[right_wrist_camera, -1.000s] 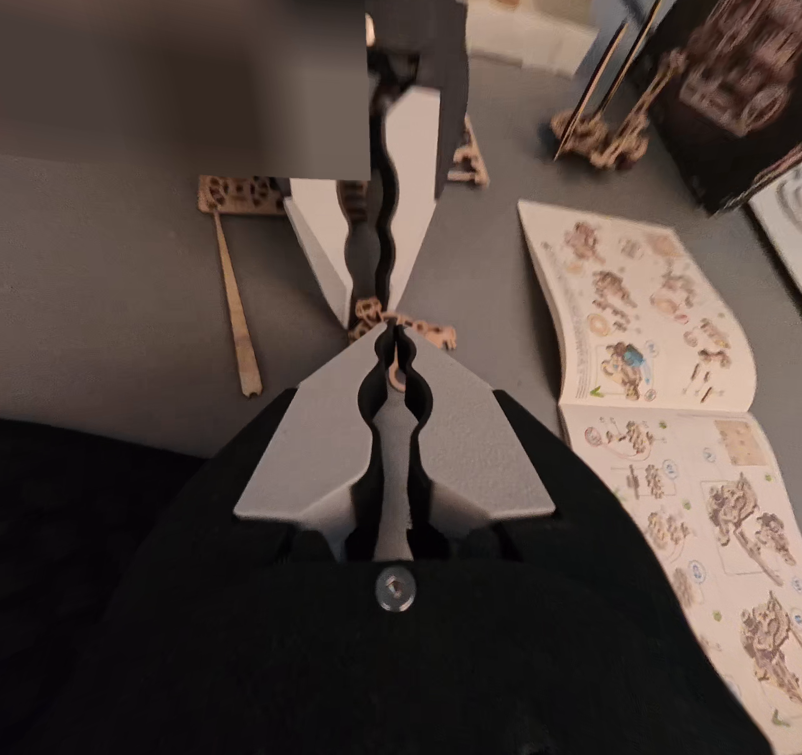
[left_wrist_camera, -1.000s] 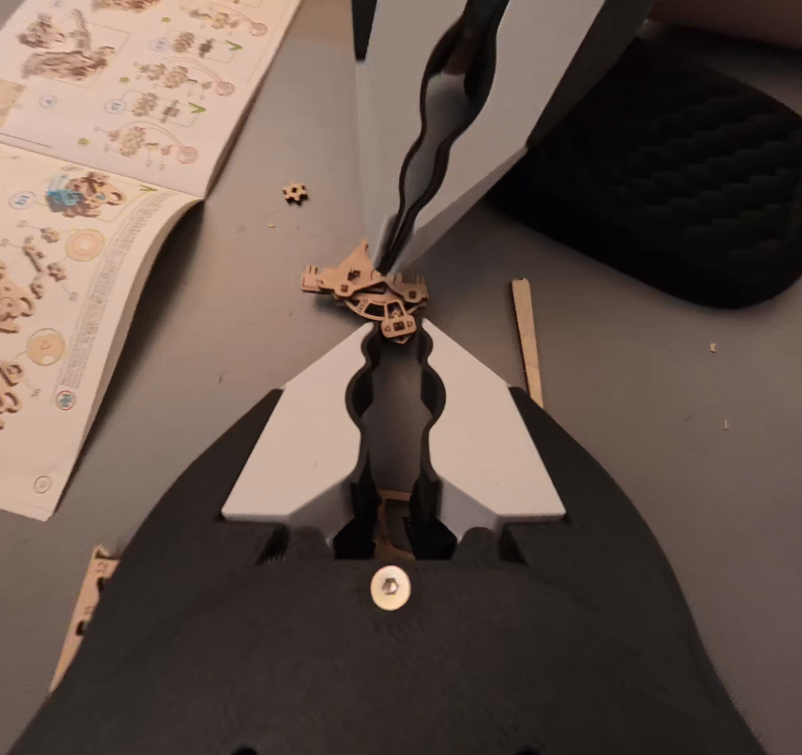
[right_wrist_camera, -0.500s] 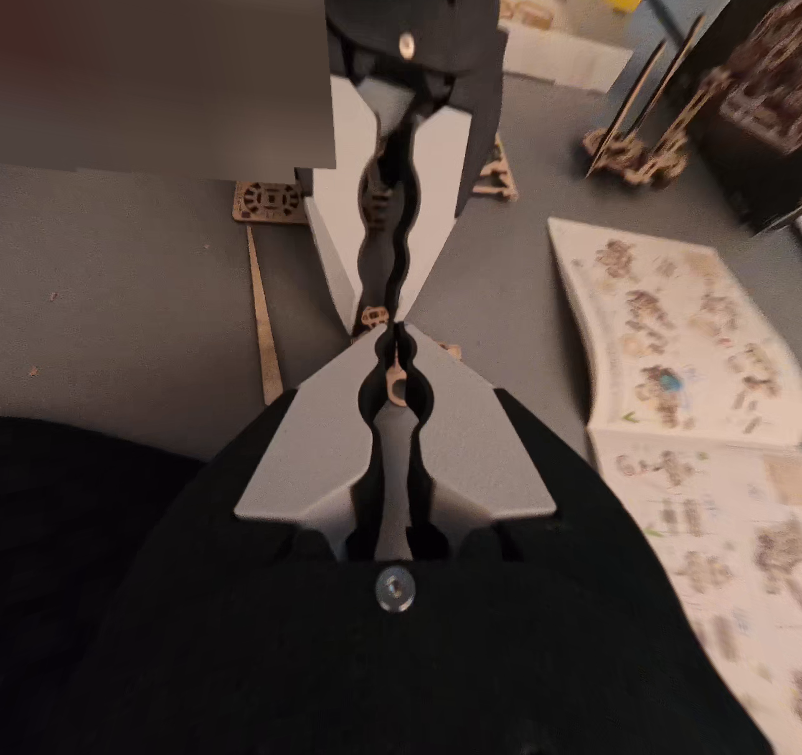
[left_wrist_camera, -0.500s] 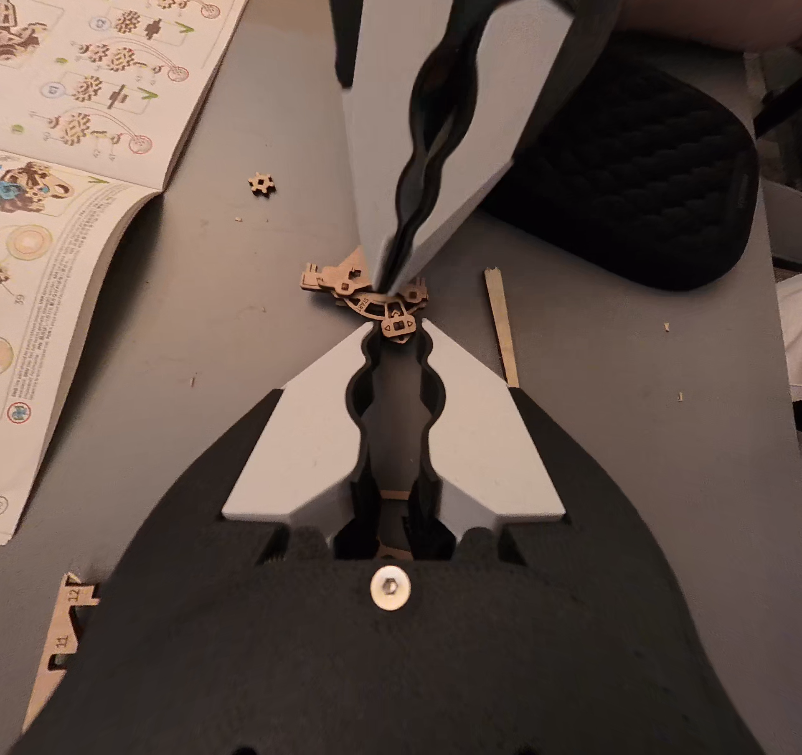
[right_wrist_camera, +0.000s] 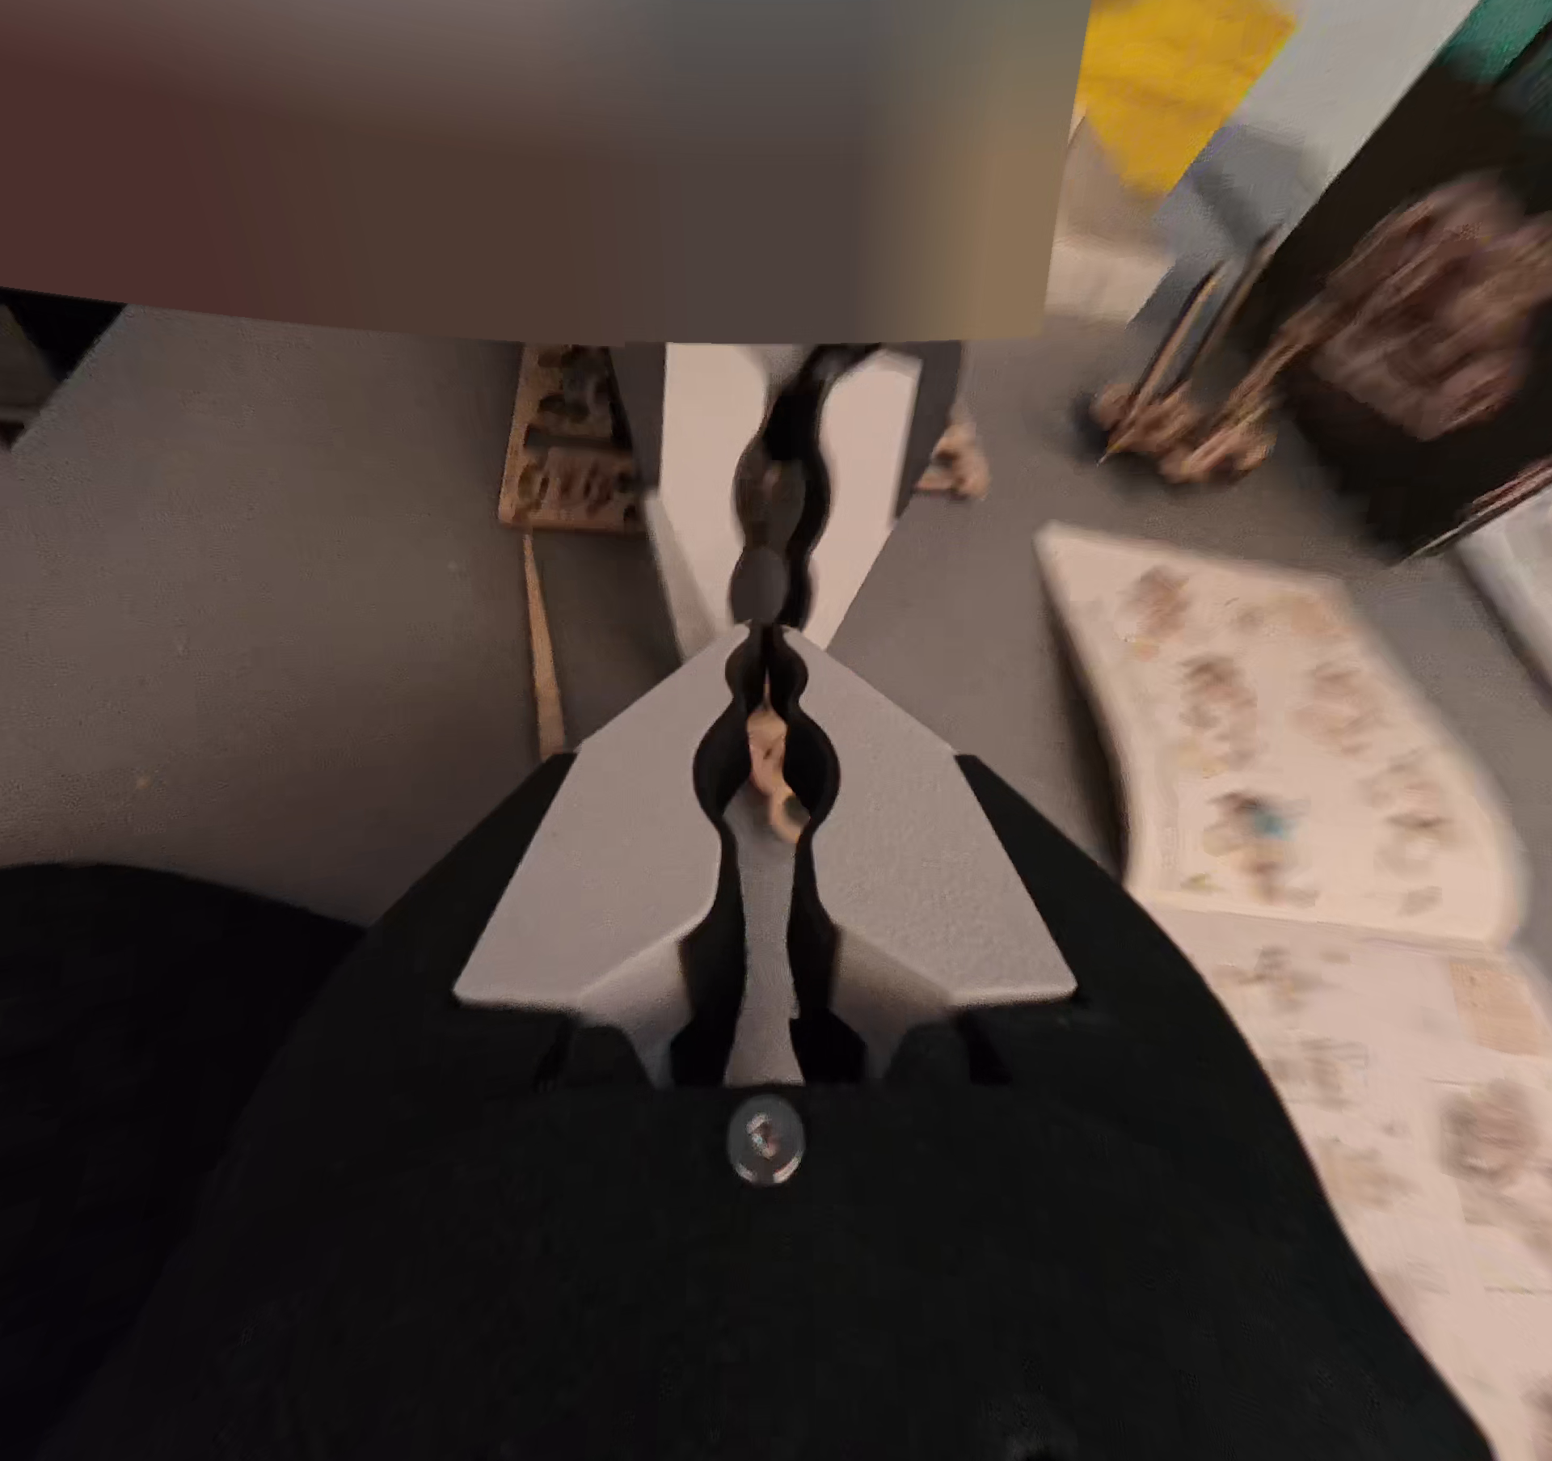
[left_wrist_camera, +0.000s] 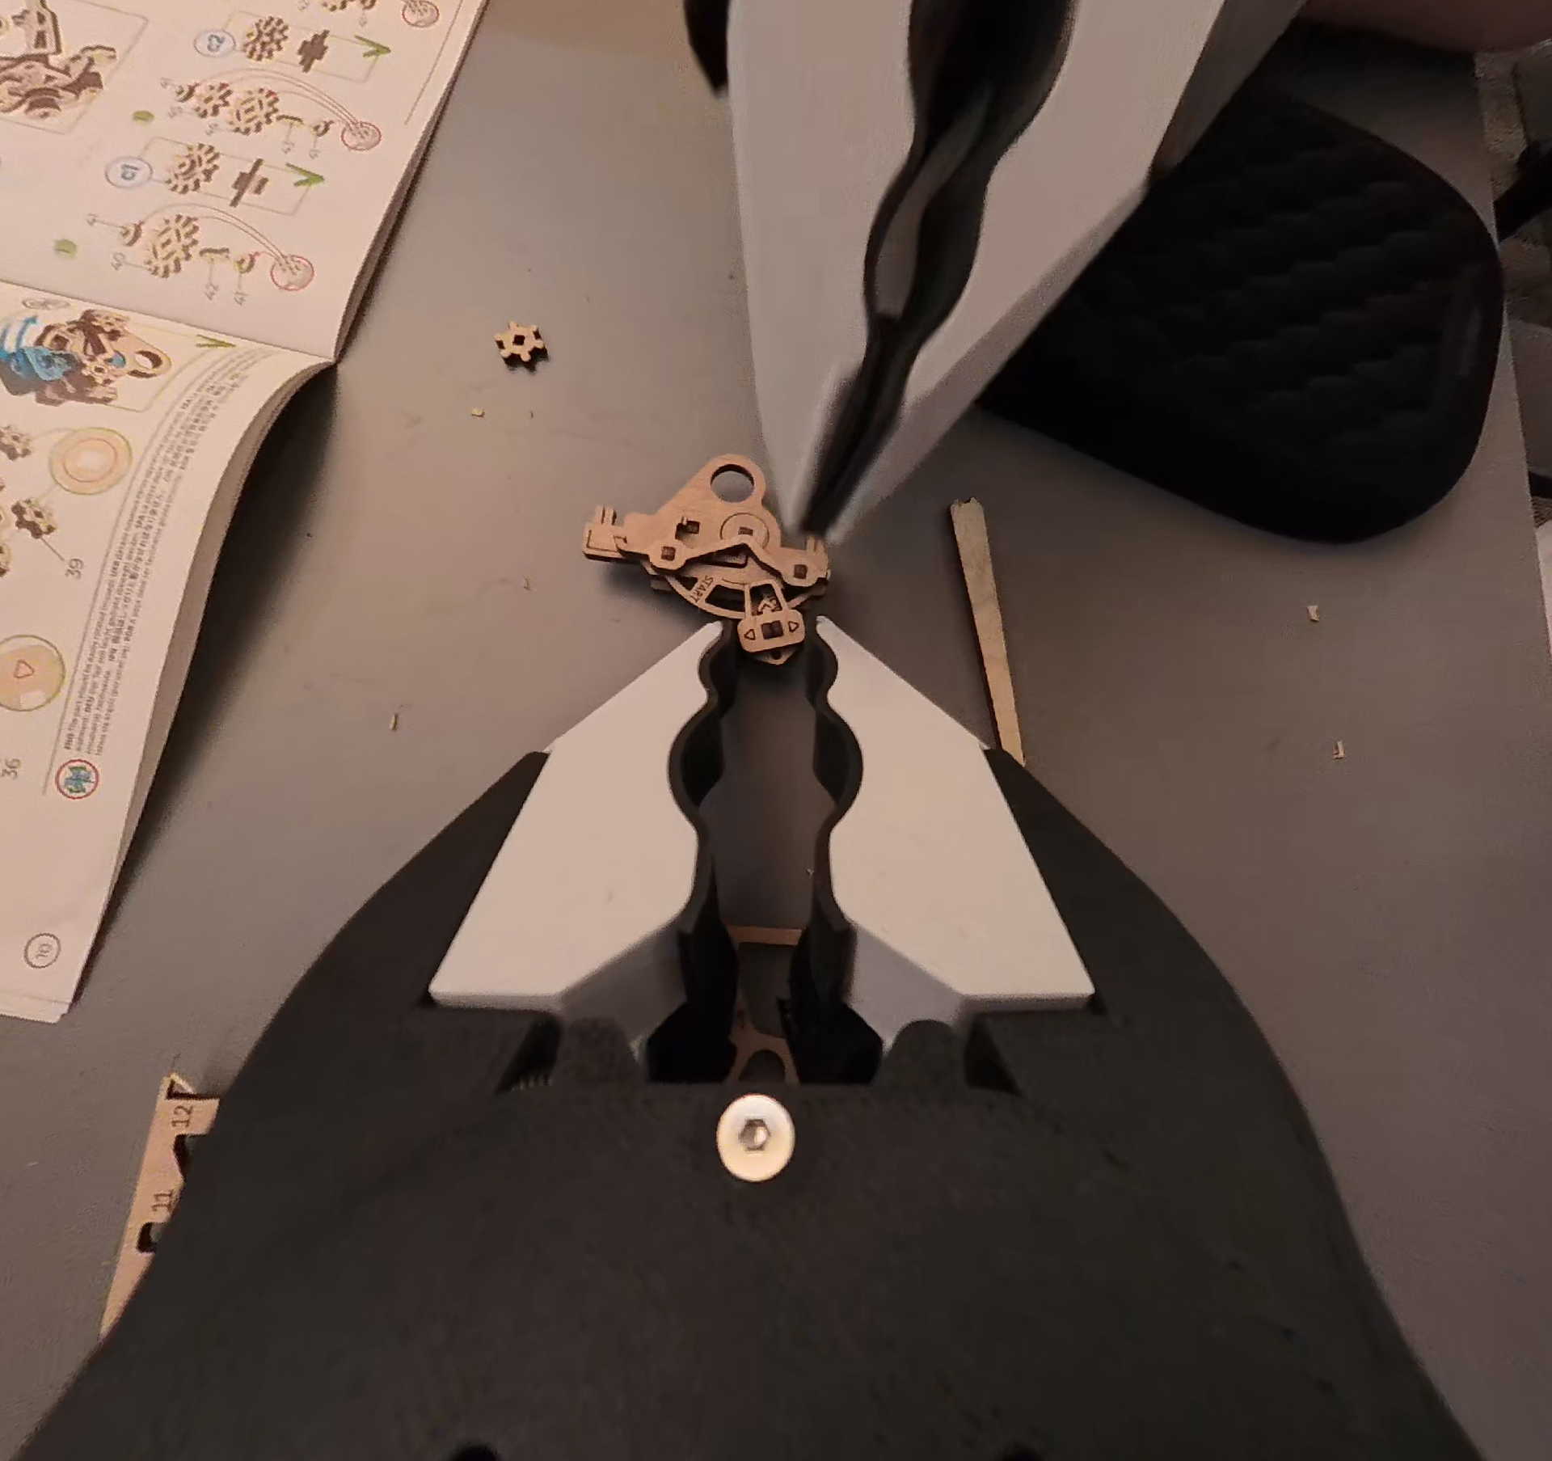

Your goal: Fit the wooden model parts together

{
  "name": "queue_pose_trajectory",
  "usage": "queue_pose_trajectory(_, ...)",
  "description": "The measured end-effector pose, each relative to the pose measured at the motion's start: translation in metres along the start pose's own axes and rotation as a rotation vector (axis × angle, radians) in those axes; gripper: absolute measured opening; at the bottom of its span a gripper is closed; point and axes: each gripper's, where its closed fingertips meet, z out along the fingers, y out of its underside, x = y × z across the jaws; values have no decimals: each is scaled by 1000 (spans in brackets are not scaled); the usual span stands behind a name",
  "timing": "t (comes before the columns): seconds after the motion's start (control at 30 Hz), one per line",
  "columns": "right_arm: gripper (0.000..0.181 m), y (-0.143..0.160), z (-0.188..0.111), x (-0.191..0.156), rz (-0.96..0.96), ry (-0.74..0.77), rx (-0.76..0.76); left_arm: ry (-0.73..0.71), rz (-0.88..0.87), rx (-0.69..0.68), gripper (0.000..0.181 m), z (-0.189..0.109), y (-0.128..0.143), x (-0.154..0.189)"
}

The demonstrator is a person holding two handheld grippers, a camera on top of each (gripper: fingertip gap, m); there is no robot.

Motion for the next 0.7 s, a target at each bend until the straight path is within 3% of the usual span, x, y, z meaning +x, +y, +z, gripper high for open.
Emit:
queue_pose_trajectory(0.03,0,28,10,-6,29,-46,-121,0,-2,0,14,0,0,0)
queue_pose_trajectory(0.17,0,-1,-4,7,44,13,-2,4,-5,-1,14,-1,1,0)
queue_pose_trajectory(0.23,3,38,9,1,82,-37,-162,5,-1,-4,14,-1,1,0)
queue_pose_trajectory(0.37,0,-5,-6,4,-9,10,-12,6,3,-5,14,-1,1,1)
queue_pose_trajectory(0.43,5,36,7,-10,80,-108,-156,7,-1,-5,14,-1,1,0)
queue_pose_trajectory(0.5,0,6,-9,2,133,-87,-11,9,-7,-3,14,-1,1,0)
queue_pose_trajectory(0.57,0,-13,-19,7,64,-14,86,10,-3,-5,14,-2,2,0)
queue_pose_trajectory(0.67,3,33,2,-12,31,-96,-118,10,-3,-6,14,-2,2,0)
queue_pose_trajectory(0.7,4,31,3,-9,-1,-73,-136,8,-3,-7,14,-2,2,0)
